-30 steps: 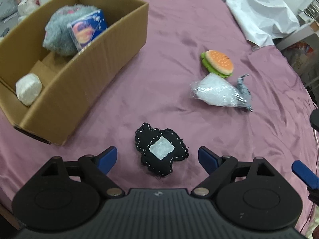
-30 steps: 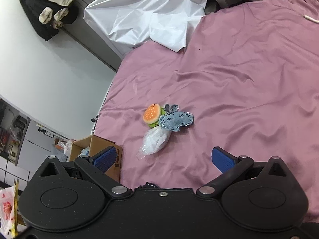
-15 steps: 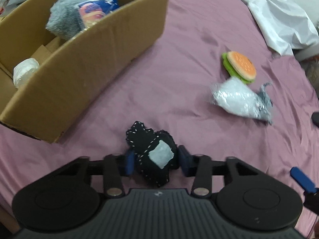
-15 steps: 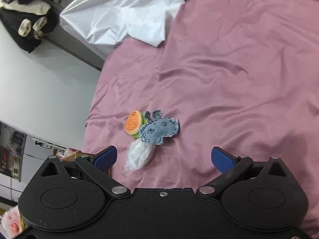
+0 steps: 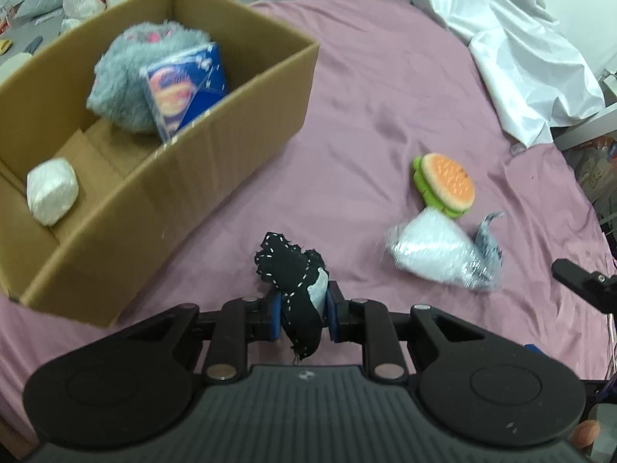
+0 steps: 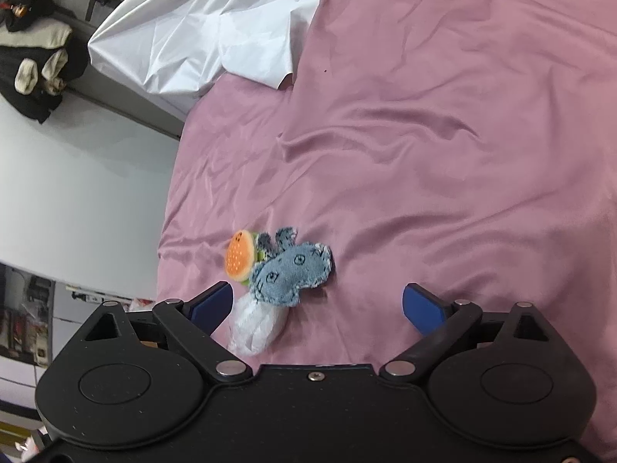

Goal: Organize soft objects
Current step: 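Close the left tool on the black felt cutout and lift it, then close the right tool on the blue denim plush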

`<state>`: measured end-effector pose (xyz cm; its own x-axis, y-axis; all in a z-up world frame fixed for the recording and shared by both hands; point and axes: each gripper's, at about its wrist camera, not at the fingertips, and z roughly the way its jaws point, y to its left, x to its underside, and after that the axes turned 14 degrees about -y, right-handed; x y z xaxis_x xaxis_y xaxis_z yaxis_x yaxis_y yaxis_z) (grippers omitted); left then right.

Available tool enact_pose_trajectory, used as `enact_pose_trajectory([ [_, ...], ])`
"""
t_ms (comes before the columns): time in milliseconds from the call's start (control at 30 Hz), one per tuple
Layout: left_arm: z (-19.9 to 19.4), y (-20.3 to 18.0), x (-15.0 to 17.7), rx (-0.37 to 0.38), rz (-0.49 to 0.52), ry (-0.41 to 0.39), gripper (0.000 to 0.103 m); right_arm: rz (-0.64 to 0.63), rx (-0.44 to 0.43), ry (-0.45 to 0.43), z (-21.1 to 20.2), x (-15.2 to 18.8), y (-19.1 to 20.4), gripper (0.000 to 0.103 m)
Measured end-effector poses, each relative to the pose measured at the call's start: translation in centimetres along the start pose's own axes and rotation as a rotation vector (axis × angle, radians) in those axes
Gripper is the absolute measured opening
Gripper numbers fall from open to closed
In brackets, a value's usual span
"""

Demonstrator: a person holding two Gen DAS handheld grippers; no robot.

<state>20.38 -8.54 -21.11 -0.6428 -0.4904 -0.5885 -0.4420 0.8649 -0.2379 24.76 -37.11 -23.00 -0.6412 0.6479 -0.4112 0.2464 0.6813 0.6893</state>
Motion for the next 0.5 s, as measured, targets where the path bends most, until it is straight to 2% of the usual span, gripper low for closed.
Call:
enact_pose_trajectory([
  [233, 0.2, -0.4, -1.3, 0.006, 0.008, -0.028, 0.021, 0.092, -0.035, 0.025, 1.2, -0.5, -0.8, 0.086],
  [500, 0.7, -0.5, -1.5, 0.010, 0.021, -0.029, 0.021, 0.191, -0.061, 0.048, 2.8, -0.9, -1.4, 0.082],
])
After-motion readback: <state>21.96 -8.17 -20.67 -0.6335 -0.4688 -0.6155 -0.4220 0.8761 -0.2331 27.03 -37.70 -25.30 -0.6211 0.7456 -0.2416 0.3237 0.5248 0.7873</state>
